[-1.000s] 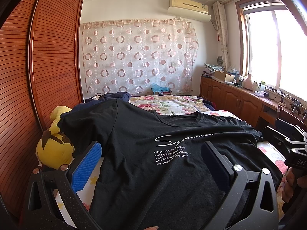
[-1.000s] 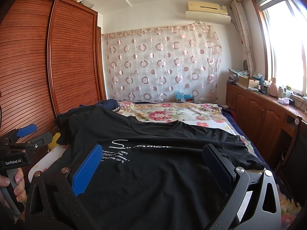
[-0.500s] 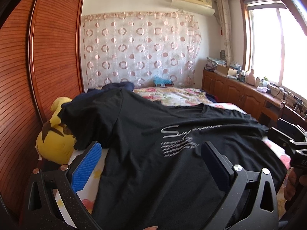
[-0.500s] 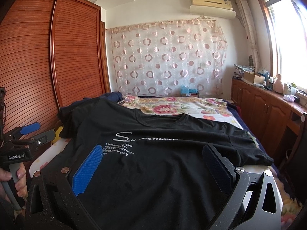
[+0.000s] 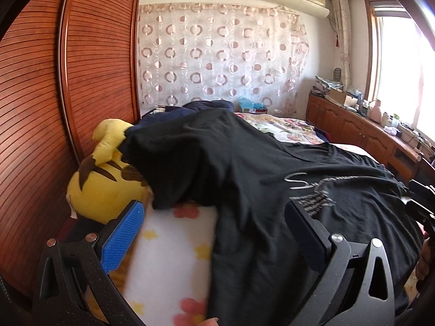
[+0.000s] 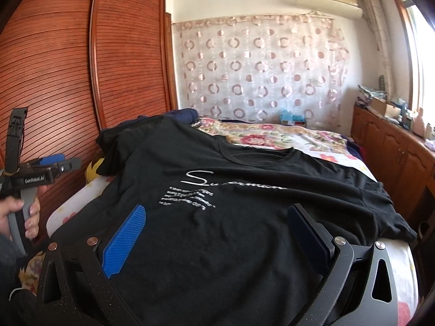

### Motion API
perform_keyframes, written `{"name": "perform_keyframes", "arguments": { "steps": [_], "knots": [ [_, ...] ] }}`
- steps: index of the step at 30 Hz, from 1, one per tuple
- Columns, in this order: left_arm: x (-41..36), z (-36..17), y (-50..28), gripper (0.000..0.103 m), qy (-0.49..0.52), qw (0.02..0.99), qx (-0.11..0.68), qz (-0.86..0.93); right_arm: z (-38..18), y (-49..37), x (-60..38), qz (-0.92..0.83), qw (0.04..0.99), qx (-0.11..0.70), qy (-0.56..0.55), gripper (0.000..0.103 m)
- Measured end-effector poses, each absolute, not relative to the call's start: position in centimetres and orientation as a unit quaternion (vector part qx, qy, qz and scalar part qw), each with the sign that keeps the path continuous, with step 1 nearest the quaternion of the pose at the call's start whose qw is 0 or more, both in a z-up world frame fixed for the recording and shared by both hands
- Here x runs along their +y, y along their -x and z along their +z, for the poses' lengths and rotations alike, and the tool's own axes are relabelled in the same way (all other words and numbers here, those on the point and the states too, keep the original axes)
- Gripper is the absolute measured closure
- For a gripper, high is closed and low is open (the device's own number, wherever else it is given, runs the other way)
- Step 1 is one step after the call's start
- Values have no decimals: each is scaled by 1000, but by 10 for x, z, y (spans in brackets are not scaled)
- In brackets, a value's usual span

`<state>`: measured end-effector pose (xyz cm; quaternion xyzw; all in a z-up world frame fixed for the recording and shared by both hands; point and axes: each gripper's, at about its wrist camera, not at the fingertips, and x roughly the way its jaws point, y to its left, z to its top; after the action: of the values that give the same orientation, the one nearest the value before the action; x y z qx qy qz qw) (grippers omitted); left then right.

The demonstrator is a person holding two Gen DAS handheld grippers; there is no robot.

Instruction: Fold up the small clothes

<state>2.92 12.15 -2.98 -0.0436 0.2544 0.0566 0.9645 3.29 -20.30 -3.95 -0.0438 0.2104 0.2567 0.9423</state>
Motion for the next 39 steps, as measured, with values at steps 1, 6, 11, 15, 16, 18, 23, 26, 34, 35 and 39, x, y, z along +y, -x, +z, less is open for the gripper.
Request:
{"name": "perform_keyframes", "arguments": {
  "steps": [1, 6, 11, 15, 16, 18, 23, 26, 34, 35, 39],
  "knots": [
    [125, -30, -31, 0, 42, 965, 254, 54, -38, -35, -202, 260, 941, 209, 49, 0],
    [155, -27, -50, 6, 33, 963, 259, 61, -33, -57, -198, 284, 933, 210, 65, 0],
    [190, -23, -74, 24, 50, 961, 267, 59, -30, -88, -191, 298, 927, 213, 78, 0],
    [222, -19, -94, 33, 62, 958, 271, 68, -27, -111, -189, 308, 922, 223, 78, 0],
    [224, -19, -96, 36, 61, 958, 272, 67, -26, -118, -188, 311, 920, 226, 79, 0],
    [234, -20, -107, 42, 52, 956, 279, 71, -27, -129, -185, 314, 916, 234, 83, 0],
    [258, -29, -132, 52, 51, 947, 306, 82, -25, -165, -173, 322, 907, 256, 88, 0],
    [266, -35, -140, 53, 43, 944, 318, 83, -23, -186, -164, 327, 901, 272, 89, 0],
    [266, -49, -159, 61, 15, 935, 351, 50, -24, -228, -149, 332, 892, 292, 88, 0],
    [267, -49, -159, 69, 14, 935, 351, 51, -24, -232, -148, 333, 892, 294, 87, 0],
    [268, -44, -157, 96, 21, 936, 346, 54, -26, -242, -146, 330, 893, 295, 85, 0]
  ]
}}
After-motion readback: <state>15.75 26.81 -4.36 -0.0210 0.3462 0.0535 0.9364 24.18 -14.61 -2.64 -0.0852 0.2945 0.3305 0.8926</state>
